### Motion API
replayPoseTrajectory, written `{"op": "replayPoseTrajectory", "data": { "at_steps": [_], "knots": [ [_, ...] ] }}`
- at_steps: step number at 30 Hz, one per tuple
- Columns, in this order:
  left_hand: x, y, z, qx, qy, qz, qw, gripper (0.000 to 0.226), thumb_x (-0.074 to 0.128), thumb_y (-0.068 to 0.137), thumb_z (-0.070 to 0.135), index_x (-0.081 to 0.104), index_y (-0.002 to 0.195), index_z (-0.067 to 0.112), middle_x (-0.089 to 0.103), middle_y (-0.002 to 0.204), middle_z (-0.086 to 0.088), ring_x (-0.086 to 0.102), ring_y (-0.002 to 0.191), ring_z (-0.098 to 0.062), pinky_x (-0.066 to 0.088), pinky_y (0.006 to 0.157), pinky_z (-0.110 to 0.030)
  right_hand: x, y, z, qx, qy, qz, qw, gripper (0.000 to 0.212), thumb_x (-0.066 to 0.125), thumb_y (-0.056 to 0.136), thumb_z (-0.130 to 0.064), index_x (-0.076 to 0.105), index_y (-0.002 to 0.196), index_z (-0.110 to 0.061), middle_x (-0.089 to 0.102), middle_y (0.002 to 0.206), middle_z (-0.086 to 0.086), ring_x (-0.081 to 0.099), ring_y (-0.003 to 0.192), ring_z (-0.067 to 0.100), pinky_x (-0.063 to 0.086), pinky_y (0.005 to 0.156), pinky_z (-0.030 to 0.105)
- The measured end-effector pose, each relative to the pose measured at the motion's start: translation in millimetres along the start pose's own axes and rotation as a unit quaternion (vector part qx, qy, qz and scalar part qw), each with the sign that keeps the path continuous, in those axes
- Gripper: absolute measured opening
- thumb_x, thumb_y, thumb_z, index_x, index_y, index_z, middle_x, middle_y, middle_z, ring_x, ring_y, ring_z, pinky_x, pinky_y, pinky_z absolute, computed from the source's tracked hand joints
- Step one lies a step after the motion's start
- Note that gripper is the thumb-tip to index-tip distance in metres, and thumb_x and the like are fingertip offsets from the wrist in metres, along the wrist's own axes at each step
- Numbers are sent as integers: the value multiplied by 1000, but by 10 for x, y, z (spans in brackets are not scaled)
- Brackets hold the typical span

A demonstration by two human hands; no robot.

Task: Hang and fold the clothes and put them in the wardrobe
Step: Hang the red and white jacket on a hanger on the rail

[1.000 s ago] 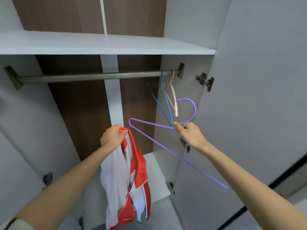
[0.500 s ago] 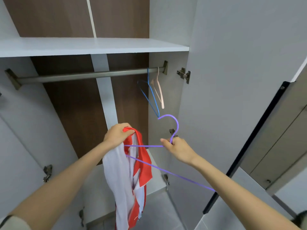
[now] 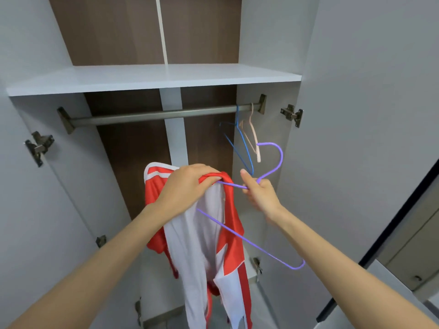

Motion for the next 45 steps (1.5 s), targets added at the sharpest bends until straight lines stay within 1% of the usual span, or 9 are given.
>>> {"op": "replayPoseTrajectory", "data": {
  "at_steps": [10, 15, 19, 22, 26, 30, 39, 42, 45],
  "knots": [
    [-282, -11, 70, 93, 208, 5, 974, 40, 34, 95, 47, 69, 104, 29, 59, 108, 2, 49, 108, -18, 24, 100, -34, 216, -65, -363, -88, 53, 63, 993, 66, 45, 98, -44, 29, 38, -23, 26, 39, -10, 24, 39, 8, 25, 42, 11],
    [-337, 100, -4, 79, 311, -40, 946, 63, 9, 91, 60, 61, 99, 24, 66, 86, 3, 60, 79, -22, 40, 71, -32, 271, -37, -444, -90, 71, 54, 992, 56, 53, 95, -41, 49, 47, -14, 36, 37, -8, 32, 37, 7, 31, 42, 13],
    [-389, 63, -204, 0, 262, 10, 965, 42, 35, 94, 58, 65, 100, 29, 70, 90, 3, 63, 85, -22, 30, 62, -26, 124, -56, -486, -143, 77, 128, 978, 23, 64, 91, -29, 57, 75, -13, 57, 62, -14, 48, 55, -4, 40, 59, 8],
    [-480, -32, -429, -79, 198, 50, 976, 36, 45, 93, 51, 68, 107, 26, 71, 98, 1, 64, 89, -22, 34, 66, -23, -21, -318, -287, -215, 46, 214, 952, 41, 57, 95, -30, 44, 63, -8, 44, 56, -4, 39, 53, 3, 34, 54, 14],
    [-571, -107, -593, -150, 124, 87, 977, 36, 48, 93, 48, 67, 112, 24, 70, 106, 0, 63, 95, -21, 43, 73, -26, 384, -509, 337, -150, -13, 47, 988, 47, 53, 92, -45, 49, 56, -16, 52, 47, 0, 47, 46, 8, 41, 53, 22],
    [-675, -111, -485, -134, 96, 113, 980, 36, 51, 91, 50, 68, 110, 26, 70, 103, 4, 63, 93, -17, 44, 73, -25, 869, -354, 891, -14, -127, -78, 989, 19, 67, 87, -33, 64, 94, -16, 68, 85, -6, 63, 79, 13, 49, 70, 21],
    [-995, -161, -471, -120, -67, 118, 984, 19, 59, 89, 40, 71, 97, 29, 70, 91, 13, 63, 87, -1, 44, 74, -10, 1077, 32, 902, -54, -192, 87, 976, 55, 71, 82, -21, 45, 128, -6, 44, 121, 8, 40, 110, 26, 29, 97, 27],
    [-1050, -231, -555, -126, -126, 113, 978, 8, 61, 90, 29, 69, 89, 29, 67, 81, 17, 61, 76, 9, 41, 66, -3, 1043, 143, 931, -73, -222, 21, 972, 22, 65, 88, -15, 65, 109, -6, 60, 114, 10, 48, 111, 31, 39, 101, 38],
    [-1000, -296, -624, -141, -169, 101, 970, 10, 61, 90, 25, 71, 89, 24, 67, 77, 17, 60, 71, 9, 42, 64, -4, 1049, 107, 939, -80, -168, -81, 979, 22, 70, 84, -12, 62, 105, -16, 62, 108, 2, 57, 105, 20, 42, 85, 9]
  ]
}}
Point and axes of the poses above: each hand's wrist, its own y-axis towards the middle knuckle, its own x-axis out of the palm, z = x × y, the point moved 6 cm from there along y, towards the middle knuckle
